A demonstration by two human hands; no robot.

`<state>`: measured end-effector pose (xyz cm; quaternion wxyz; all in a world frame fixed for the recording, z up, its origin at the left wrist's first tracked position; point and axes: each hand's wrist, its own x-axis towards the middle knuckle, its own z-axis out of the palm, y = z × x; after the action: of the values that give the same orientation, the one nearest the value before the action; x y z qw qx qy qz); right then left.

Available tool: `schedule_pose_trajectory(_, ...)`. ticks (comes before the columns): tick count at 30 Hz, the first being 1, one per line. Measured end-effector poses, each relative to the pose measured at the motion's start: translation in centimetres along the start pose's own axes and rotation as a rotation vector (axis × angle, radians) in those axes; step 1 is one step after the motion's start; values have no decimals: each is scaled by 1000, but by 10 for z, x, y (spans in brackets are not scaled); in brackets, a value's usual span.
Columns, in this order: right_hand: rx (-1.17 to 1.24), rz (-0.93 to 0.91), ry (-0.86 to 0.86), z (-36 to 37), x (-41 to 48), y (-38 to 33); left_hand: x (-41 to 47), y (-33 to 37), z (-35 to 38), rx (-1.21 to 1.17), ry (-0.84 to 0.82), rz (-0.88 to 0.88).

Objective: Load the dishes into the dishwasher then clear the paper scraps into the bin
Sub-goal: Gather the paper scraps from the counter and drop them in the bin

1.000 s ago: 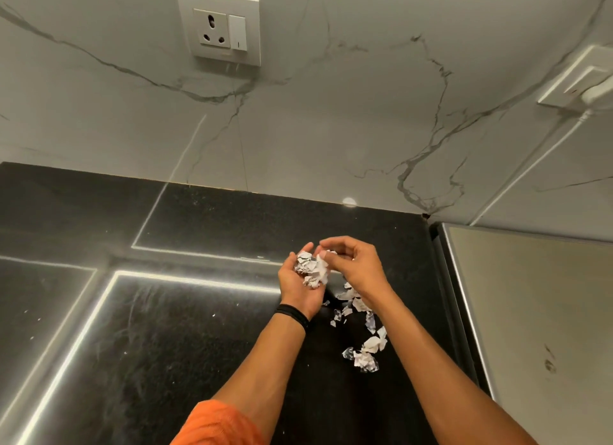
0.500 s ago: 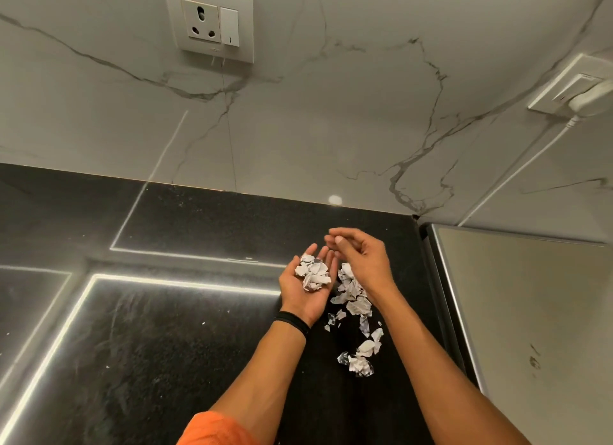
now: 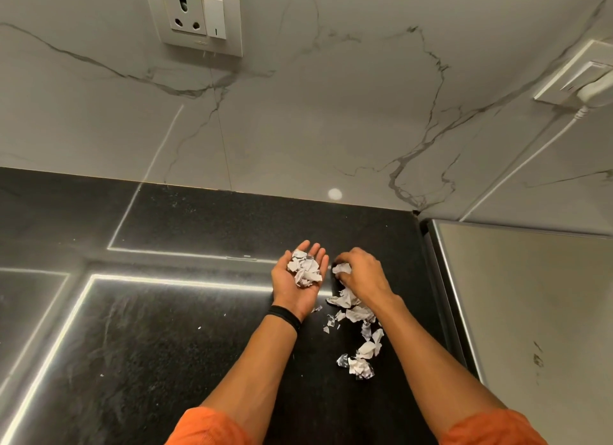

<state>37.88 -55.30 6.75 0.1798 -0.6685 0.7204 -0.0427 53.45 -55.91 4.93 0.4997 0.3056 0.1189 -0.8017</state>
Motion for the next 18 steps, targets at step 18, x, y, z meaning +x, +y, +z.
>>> schedule_pose_trajectory(18,699,-79,3,-31,-32,-42,-24,-14,-1,147,-28,-56)
